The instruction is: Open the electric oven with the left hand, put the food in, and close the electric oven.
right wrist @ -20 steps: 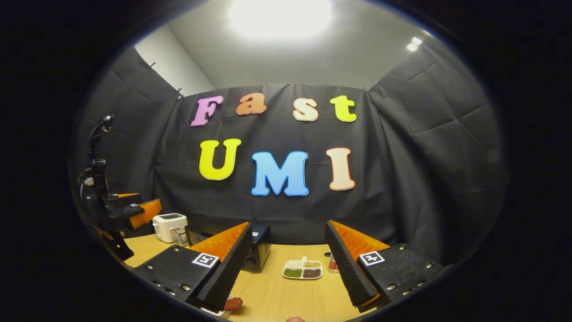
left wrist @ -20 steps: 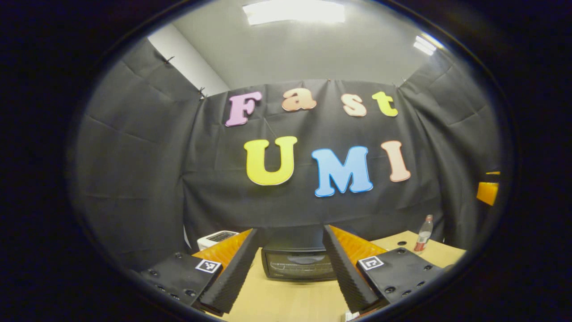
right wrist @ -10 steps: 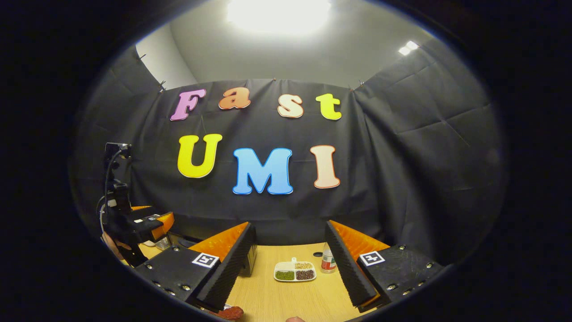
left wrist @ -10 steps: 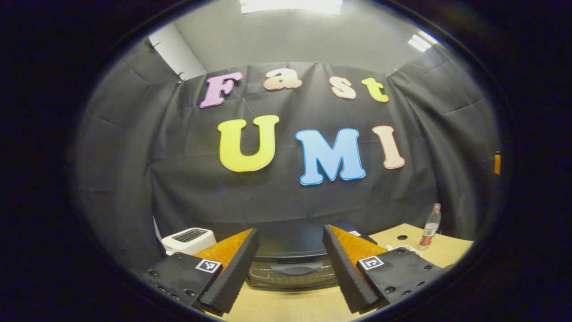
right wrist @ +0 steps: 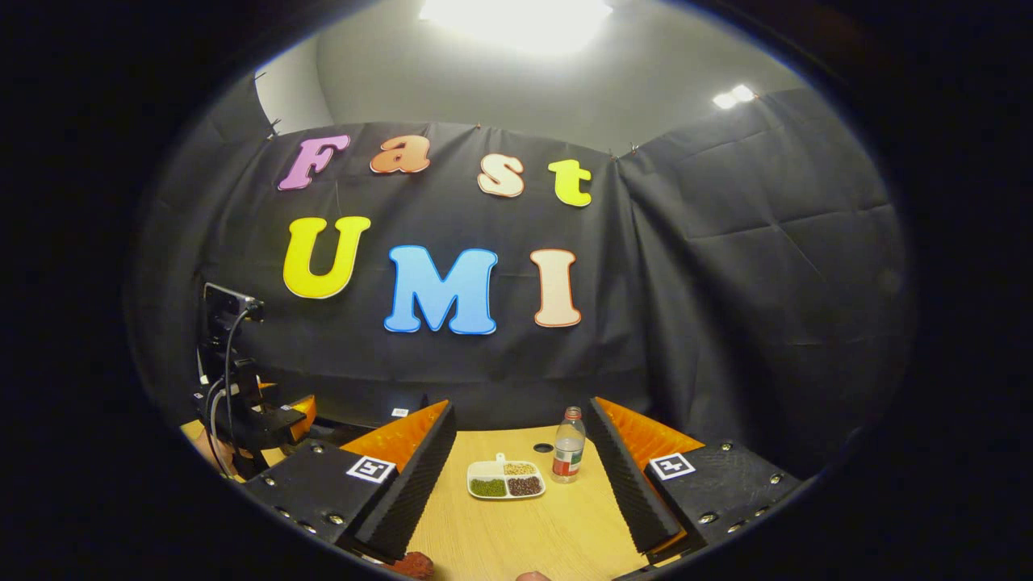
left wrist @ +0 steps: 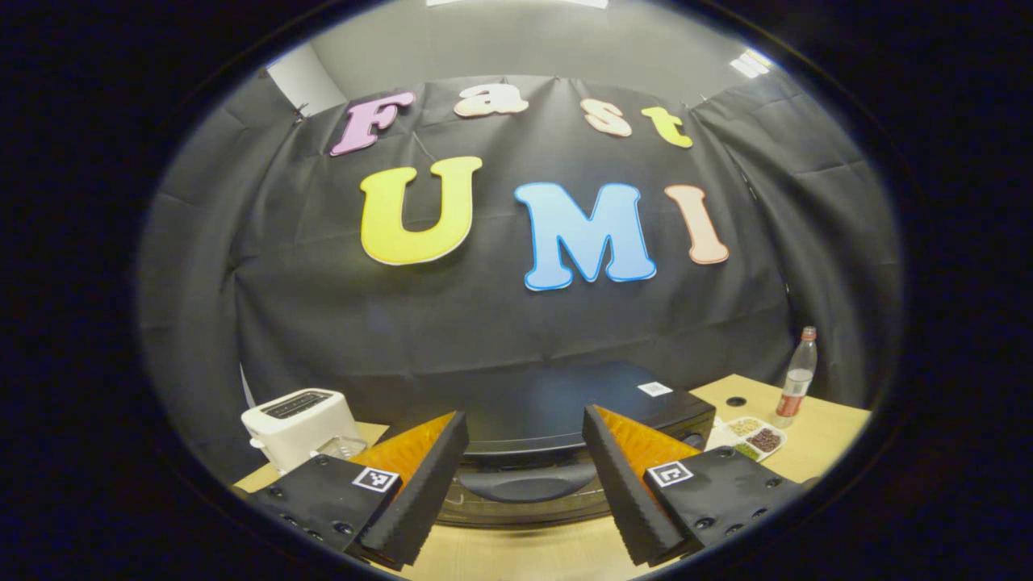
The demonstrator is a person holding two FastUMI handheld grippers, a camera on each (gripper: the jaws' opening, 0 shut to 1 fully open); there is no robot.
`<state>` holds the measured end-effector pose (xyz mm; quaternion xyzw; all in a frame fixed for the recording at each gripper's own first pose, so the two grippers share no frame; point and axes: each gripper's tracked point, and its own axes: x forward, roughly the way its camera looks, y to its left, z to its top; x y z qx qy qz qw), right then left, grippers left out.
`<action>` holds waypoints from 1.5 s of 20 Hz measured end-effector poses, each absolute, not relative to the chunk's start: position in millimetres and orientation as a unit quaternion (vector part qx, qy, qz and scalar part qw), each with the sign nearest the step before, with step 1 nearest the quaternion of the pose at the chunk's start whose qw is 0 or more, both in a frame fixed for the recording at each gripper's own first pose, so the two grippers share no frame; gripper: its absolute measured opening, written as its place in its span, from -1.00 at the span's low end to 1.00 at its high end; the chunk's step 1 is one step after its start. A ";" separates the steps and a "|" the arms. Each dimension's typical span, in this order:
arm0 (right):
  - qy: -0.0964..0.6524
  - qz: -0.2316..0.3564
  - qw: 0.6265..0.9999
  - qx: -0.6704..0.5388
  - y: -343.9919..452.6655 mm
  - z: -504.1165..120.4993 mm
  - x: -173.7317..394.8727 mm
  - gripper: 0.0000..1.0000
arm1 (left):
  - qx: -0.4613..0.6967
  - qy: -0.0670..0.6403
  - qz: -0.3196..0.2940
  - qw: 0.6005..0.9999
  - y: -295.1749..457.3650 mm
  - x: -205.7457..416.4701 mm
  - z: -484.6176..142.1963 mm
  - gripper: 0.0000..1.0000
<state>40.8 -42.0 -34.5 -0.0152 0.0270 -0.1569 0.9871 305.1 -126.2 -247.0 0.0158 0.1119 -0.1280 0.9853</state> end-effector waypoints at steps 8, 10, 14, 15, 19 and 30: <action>0.057 -0.182 0.980 -0.055 -56.2 -37.0 25.1 0.96 | 0.016 0.128 -0.126 0.984 -137.7 327.3 -285.6 1.00; 0.058 -0.181 0.980 -0.053 -55.9 -35.3 24.4 0.96 | 0.024 0.141 -0.125 0.982 -137.8 322.4 -296.3 1.00; 0.056 -0.168 0.983 -0.057 -51.8 -33.9 24.8 0.96 | 0.000 0.129 -0.115 0.985 -137.8 321.1 -293.0 0.92; 0.055 -0.164 0.983 -0.058 -51.9 -33.9 23.5 0.96 | -0.006 0.131 -0.113 0.985 -136.7 318.3 -294.8 0.92; 0.053 -0.154 0.985 -0.055 -53.0 -31.1 19.8 0.96 | -0.005 0.133 -0.108 0.985 -134.5 308.6 -292.7 0.91; 0.052 -0.107 0.991 -0.055 -43.1 -29.6 17.5 0.96 | 0.009 0.155 -0.105 0.982 -124.9 245.9 -303.2 1.00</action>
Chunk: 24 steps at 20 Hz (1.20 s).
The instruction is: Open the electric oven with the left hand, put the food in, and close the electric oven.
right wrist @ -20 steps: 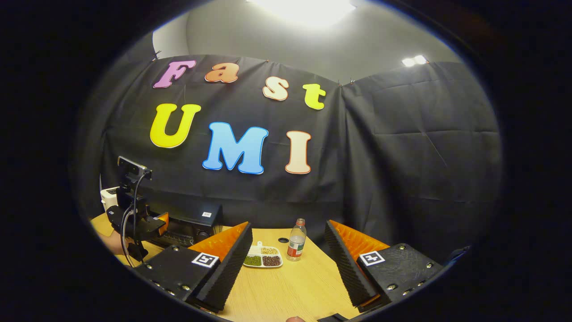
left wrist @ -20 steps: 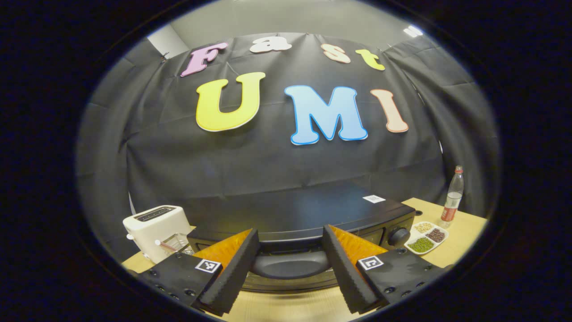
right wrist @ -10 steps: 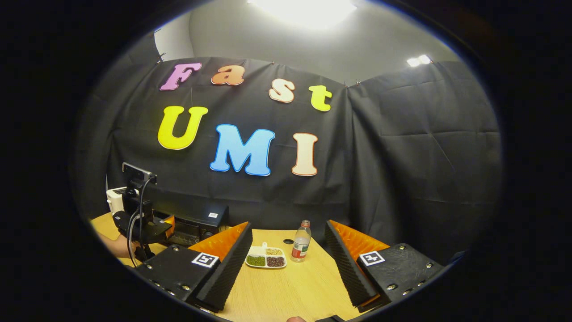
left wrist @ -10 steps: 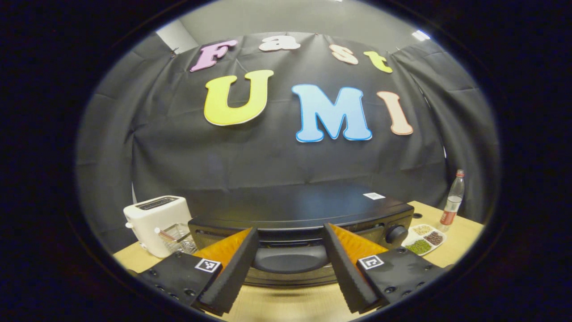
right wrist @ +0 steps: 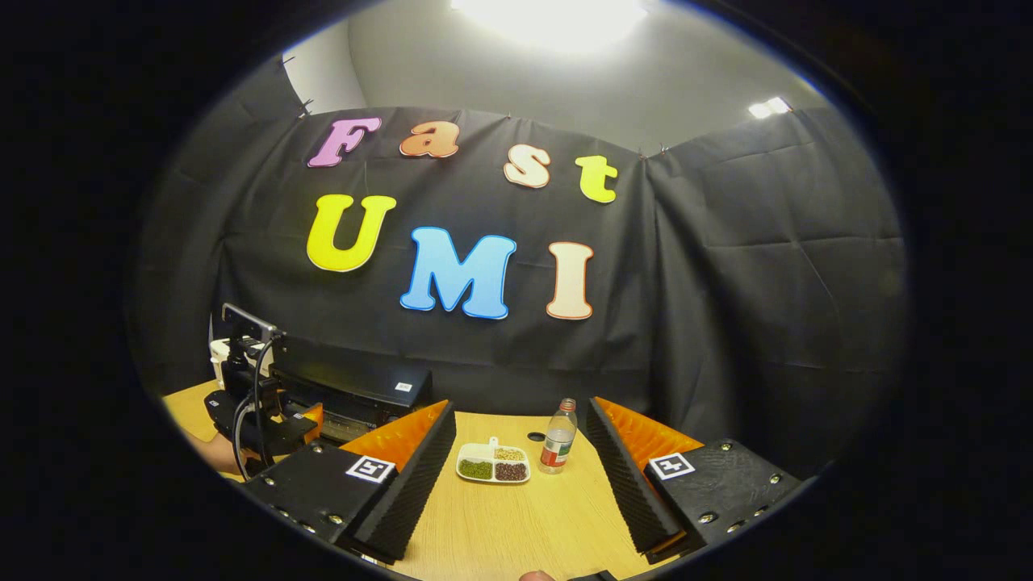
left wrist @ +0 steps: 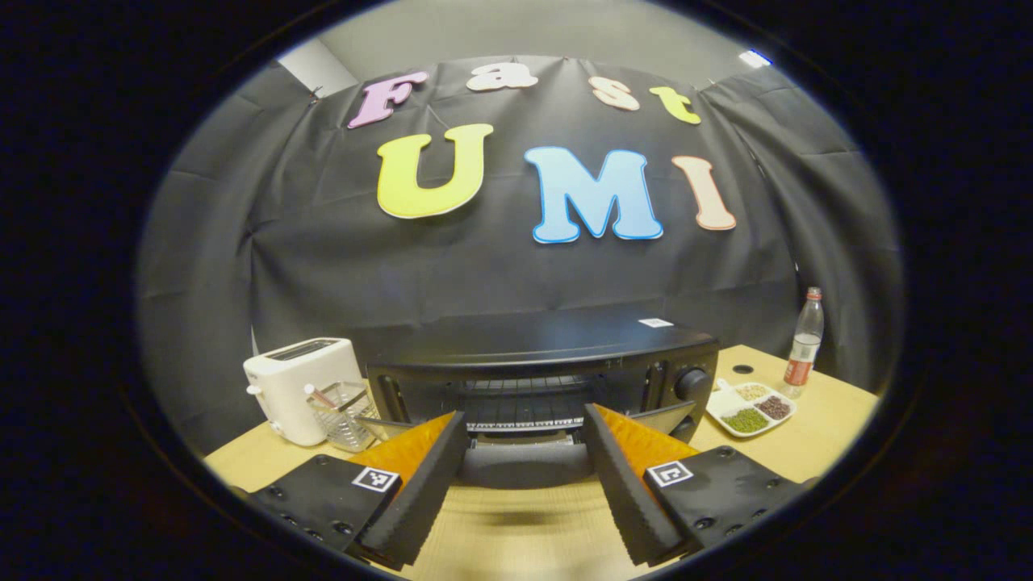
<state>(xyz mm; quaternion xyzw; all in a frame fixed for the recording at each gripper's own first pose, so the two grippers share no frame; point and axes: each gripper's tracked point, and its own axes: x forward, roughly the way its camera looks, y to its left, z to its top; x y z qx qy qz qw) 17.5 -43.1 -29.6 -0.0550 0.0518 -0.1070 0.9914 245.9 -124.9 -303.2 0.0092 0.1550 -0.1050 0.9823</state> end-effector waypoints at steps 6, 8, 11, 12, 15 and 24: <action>0.052 -0.093 0.993 -0.057 -42.5 -27.9 11.0 0.96 | 0.026 0.174 -0.103 0.979 -120.3 217.2 -319.9 1.00; 0.053 -0.090 0.993 -0.055 -42.0 -28.3 8.1 0.96 | 0.022 0.181 -0.101 0.978 -119.9 209.2 -326.3 1.00; 0.054 -0.084 0.994 -0.054 -40.8 -28.1 5.8 0.96 | 0.019 0.193 -0.100 0.976 -118.4 197.4 -336.4 0.96; 0.055 -0.082 0.994 -0.055 -40.9 -28.5 5.0 0.96 | 0.021 0.196 -0.100 0.975 -119.1 193.0 -339.2 0.92; 0.059 -0.075 0.994 -0.054 -40.3 -31.8 2.6 0.96 | 0.026 0.203 -0.101 0.974 -118.5 184.1 -347.9 0.92; 0.074 -0.034 0.996 -0.039 -30.1 -36.9 5.4 0.96 | 0.021 0.244 -0.092 0.965 -113.5 149.4 -384.8 1.00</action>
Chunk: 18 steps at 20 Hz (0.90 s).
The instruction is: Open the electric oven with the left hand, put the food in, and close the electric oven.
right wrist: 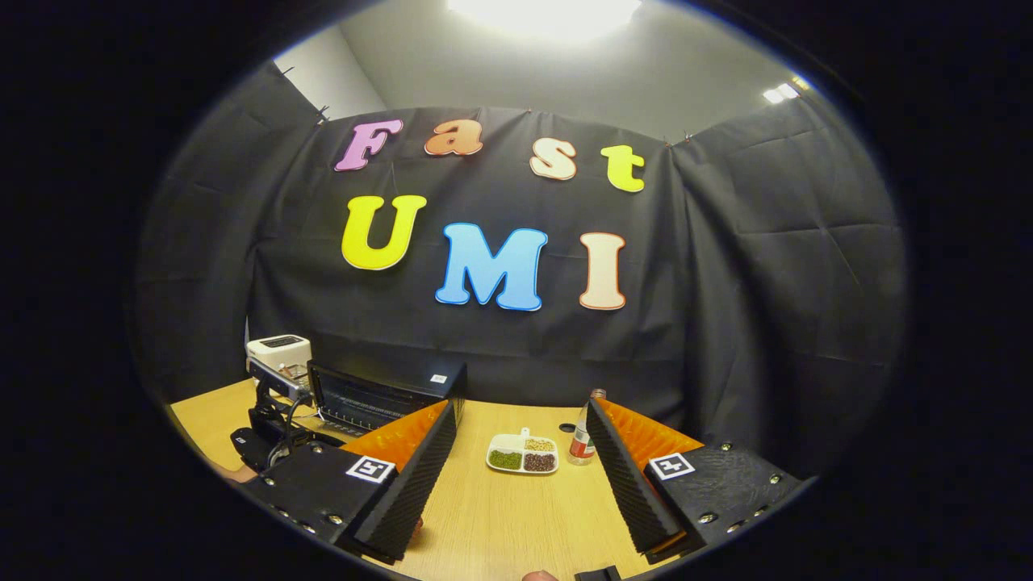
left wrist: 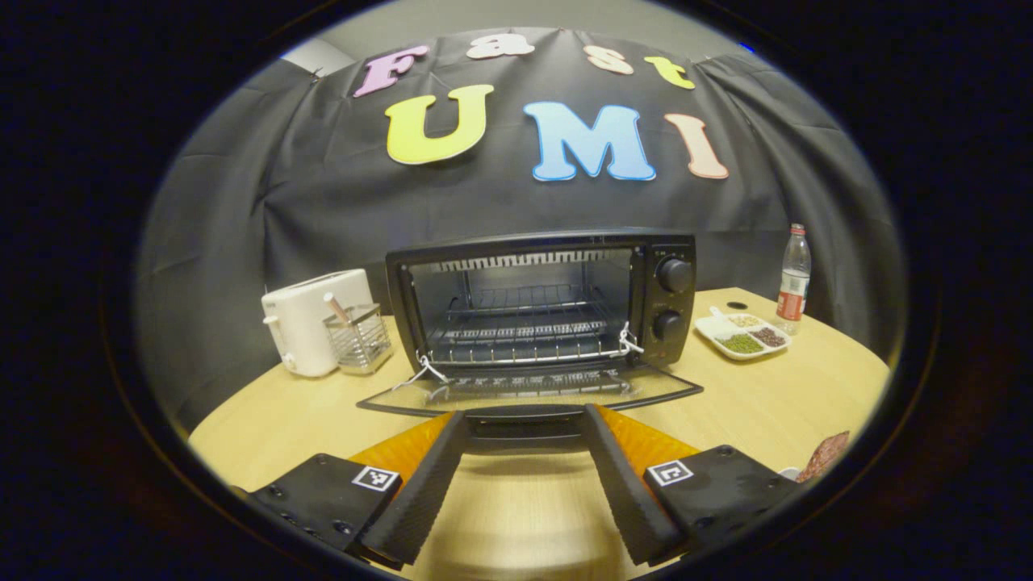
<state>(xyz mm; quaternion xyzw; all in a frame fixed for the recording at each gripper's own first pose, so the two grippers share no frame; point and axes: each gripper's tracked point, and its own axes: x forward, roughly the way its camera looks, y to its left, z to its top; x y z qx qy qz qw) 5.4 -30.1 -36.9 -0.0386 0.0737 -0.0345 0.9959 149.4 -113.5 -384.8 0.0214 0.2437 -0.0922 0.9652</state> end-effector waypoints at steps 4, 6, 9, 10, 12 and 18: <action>0.078 -0.009 0.996 -0.032 -22.1 -42.2 6.2 0.96 | 0.024 0.246 -0.080 0.966 -104.0 133.4 -378.1 0.92; 0.082 0.009 0.996 -0.024 -15.1 -46.8 7.4 0.96 | 0.021 0.231 -0.077 0.970 -100.6 129.4 -357.1 0.92; 0.092 0.031 0.995 0.002 -6.8 -57.6 9.6 0.97 | 0.021 0.197 -0.078 0.977 -95.0 124.7 -311.8 0.84; 0.095 0.038 0.995 0.012 -3.8 -60.8 11.4 0.97 | 0.021 0.184 -0.078 0.980 -93.3 121.2 -294.8 0.86; 0.105 0.051 0.993 0.029 3.4 -70.3 15.2 0.97 | 0.019 0.157 -0.079 0.984 -86.8 115.0 -257.4 0.91; 0.172 0.105 0.978 0.062 27.0 -121.2 24.4 0.97 | -0.005 0.098 -0.061 0.993 -55.1 90.3 -167.7 1.00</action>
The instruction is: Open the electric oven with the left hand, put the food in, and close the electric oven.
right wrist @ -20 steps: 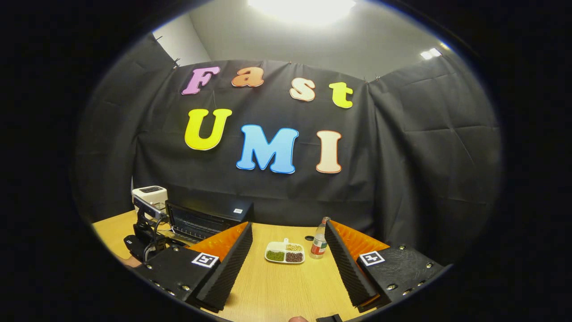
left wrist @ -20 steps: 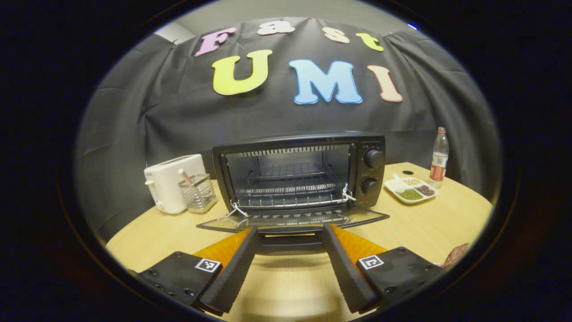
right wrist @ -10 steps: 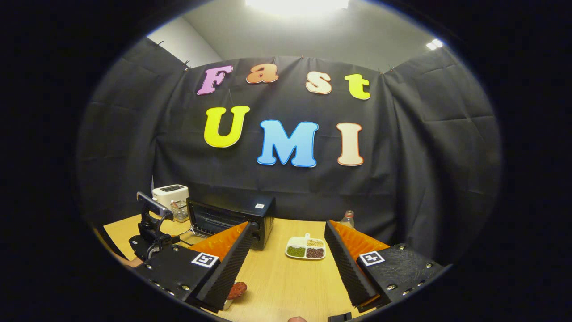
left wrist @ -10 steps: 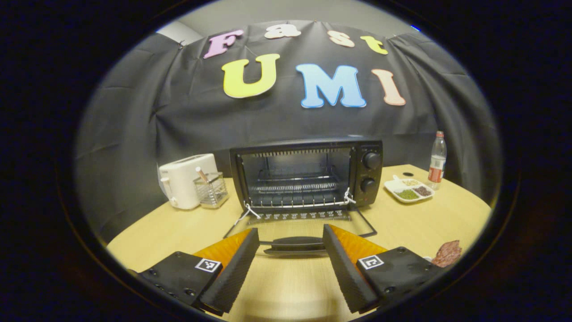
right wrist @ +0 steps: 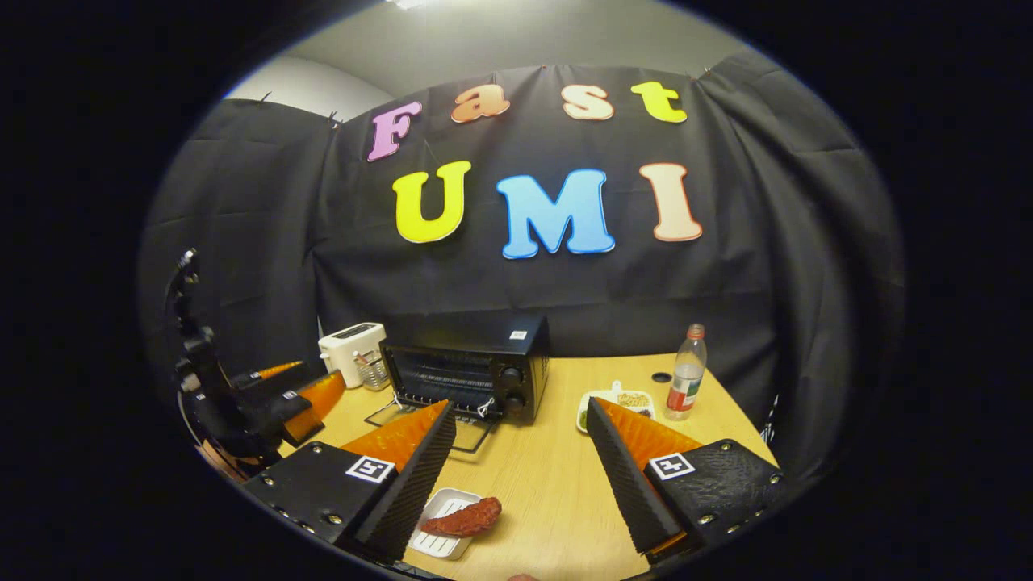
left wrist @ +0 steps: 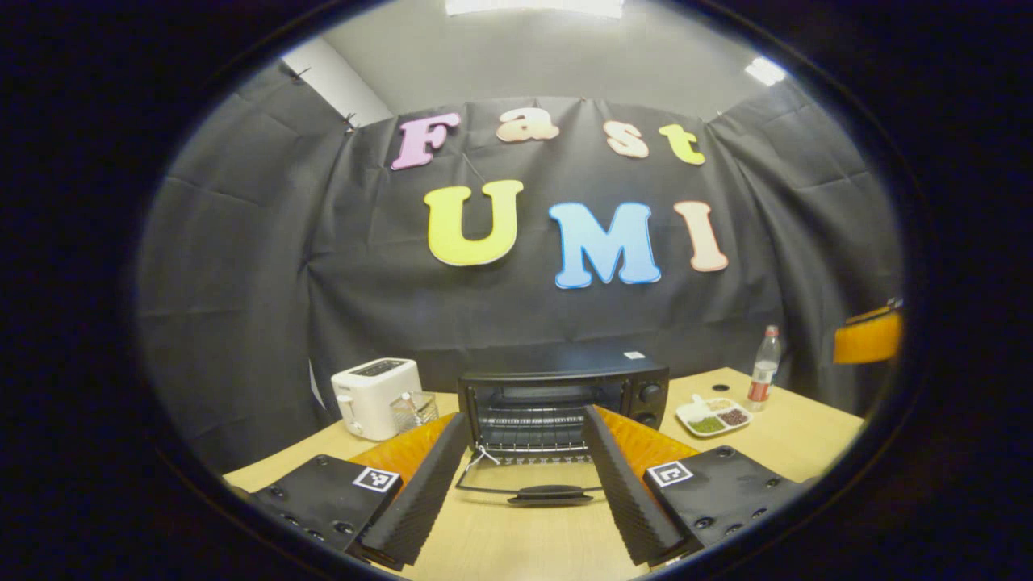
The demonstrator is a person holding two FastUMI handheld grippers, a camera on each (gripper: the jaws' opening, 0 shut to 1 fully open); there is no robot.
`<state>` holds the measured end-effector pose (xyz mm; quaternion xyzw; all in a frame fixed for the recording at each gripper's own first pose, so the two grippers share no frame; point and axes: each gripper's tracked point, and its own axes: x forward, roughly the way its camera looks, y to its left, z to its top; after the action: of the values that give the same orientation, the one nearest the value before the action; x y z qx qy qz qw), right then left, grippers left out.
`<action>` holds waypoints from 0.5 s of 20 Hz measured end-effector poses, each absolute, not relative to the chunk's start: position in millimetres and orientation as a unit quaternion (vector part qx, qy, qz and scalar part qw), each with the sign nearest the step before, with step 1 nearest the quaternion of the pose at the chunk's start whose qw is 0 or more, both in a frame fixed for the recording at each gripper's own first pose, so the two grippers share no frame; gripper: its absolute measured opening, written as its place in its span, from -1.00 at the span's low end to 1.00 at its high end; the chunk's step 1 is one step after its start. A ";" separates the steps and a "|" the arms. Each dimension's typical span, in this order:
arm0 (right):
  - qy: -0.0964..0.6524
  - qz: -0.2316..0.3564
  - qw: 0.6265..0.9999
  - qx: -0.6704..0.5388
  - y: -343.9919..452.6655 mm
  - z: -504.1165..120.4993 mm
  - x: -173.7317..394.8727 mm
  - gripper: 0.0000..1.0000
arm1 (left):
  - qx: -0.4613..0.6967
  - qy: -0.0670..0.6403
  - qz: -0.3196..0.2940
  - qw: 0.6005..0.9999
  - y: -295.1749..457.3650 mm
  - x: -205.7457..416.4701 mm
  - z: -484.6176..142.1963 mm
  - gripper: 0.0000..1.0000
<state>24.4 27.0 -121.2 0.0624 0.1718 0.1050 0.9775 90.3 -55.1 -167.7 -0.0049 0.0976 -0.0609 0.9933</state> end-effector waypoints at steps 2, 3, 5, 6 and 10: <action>0.201 0.119 0.969 0.078 33.8 -137.5 23.6 0.98 | -0.005 0.080 -0.056 0.995 -47.0 82.7 -144.2 0.92; 0.217 0.123 0.964 0.091 36.1 -148.7 22.9 0.98 | -0.005 0.071 -0.054 0.996 -42.9 78.7 -133.5 0.91; 0.248 0.126 0.952 0.126 40.3 -166.8 21.4 0.98 | -0.009 0.061 -0.050 0.997 -35.8 69.1 -118.2 1.00; 0.263 0.124 0.946 0.144 41.6 -174.2 20.7 0.98 | -0.011 0.059 -0.046 0.997 -31.1 65.5 -113.7 1.00; 0.315 0.121 0.920 0.198 51.7 -204.3 19.5 0.97 | -0.015 0.060 -0.031 0.998 -15.0 54.5 -107.6 1.00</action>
<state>19.5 51.7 -204.3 0.1975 0.3154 0.1212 0.9202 54.5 -15.0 -107.6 -0.0146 0.0597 -0.0306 0.9976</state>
